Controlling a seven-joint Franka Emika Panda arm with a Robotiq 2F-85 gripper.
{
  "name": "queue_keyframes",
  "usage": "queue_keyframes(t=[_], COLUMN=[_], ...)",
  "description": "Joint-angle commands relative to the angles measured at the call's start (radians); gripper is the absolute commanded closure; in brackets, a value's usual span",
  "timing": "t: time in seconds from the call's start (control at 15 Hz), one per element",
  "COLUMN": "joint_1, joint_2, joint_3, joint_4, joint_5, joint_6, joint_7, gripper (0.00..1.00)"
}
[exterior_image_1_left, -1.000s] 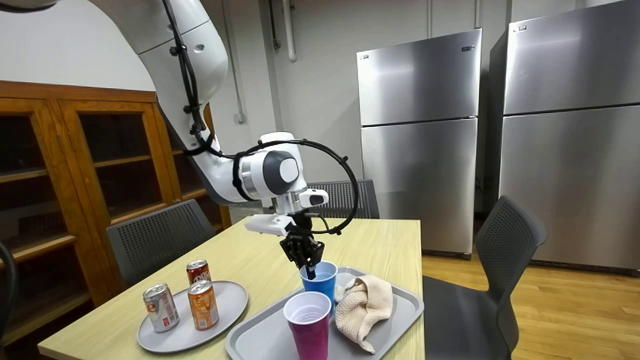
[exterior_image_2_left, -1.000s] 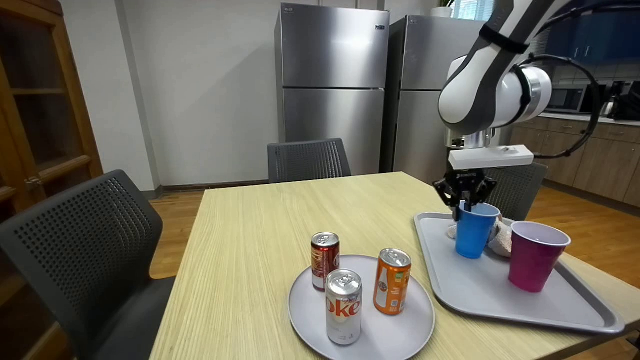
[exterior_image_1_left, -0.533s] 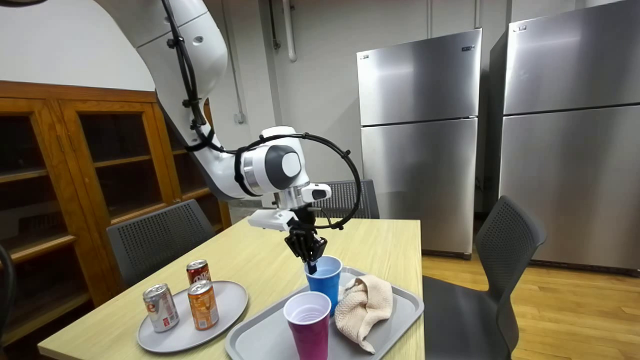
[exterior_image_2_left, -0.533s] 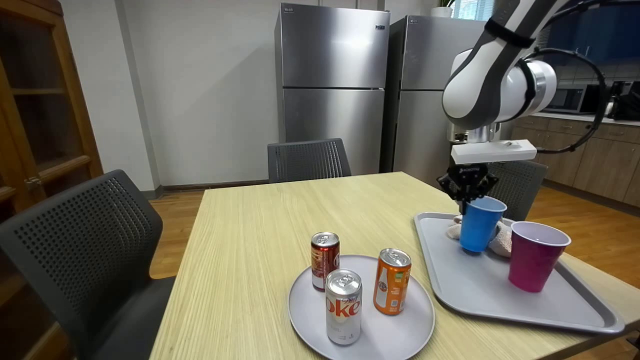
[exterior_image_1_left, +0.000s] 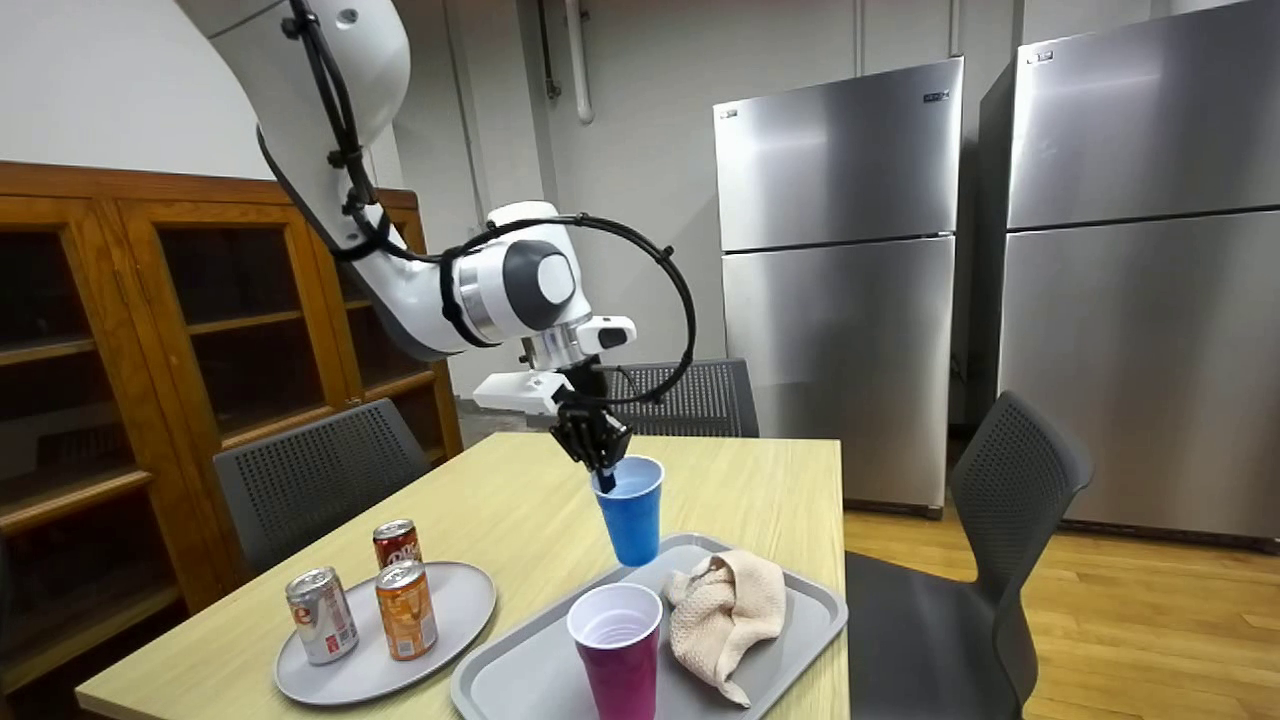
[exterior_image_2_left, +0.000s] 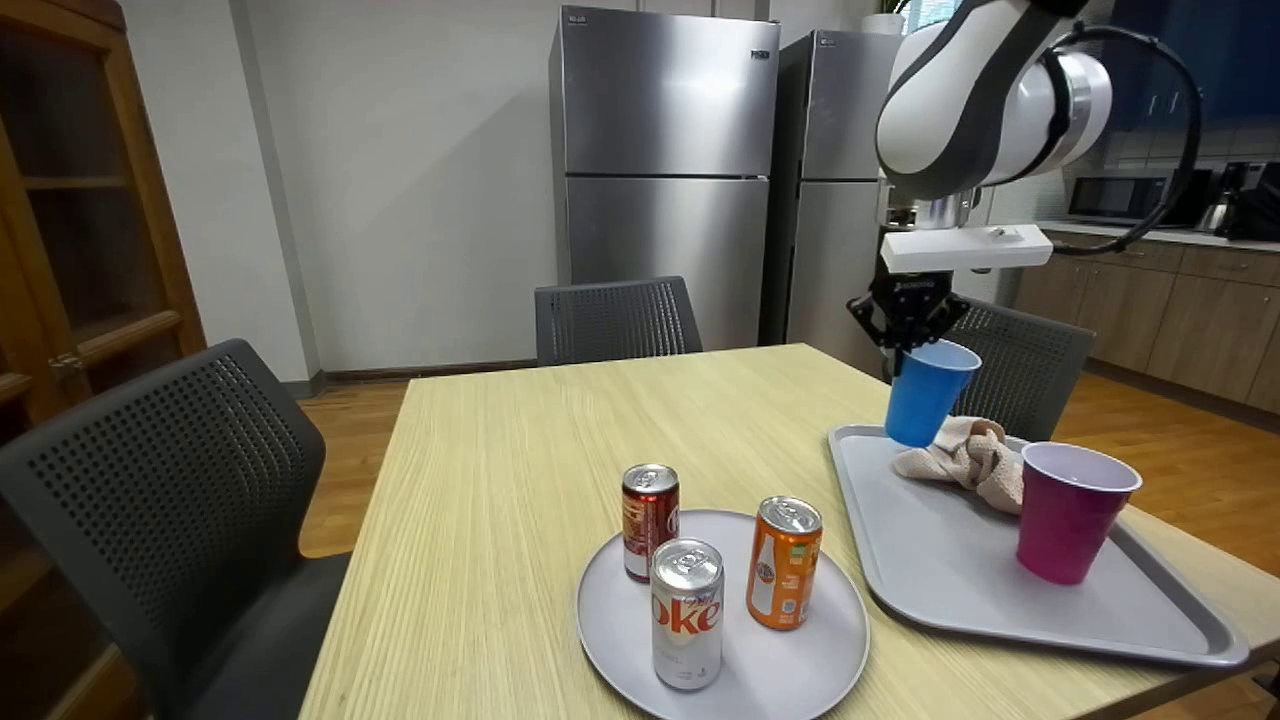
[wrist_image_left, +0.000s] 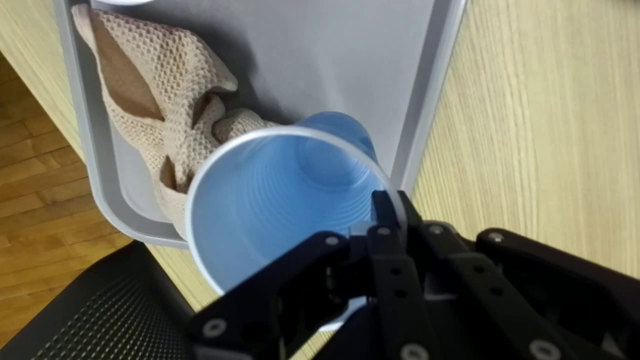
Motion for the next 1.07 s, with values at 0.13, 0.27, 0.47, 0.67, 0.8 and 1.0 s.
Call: queue_keyframes(t=[0.13,0.27,0.47,0.67,0.8,1.0], joint_1=[0.032,0.044,0.065,0.086,0.1,0.122], joint_2=[-0.041,-0.024,0.006,0.047,0.08,0.139], joint_3=[0.059,0.079,0.105,0.124,0.13,0.132], joint_4=[0.027,0.052,0.094,0.137,0.166,0.209], joint_5=[-0.031,-0.03,-0.027,-0.024,-0.018,-0.016], joint_6=[-0.037,-0.038,-0.04,-0.04,-0.042,-0.048], joint_7=[0.077,0.089,0.1,0.099,0.094,0.085], gripper=[0.99,0.99,0.99,0.99,0.99,0.99])
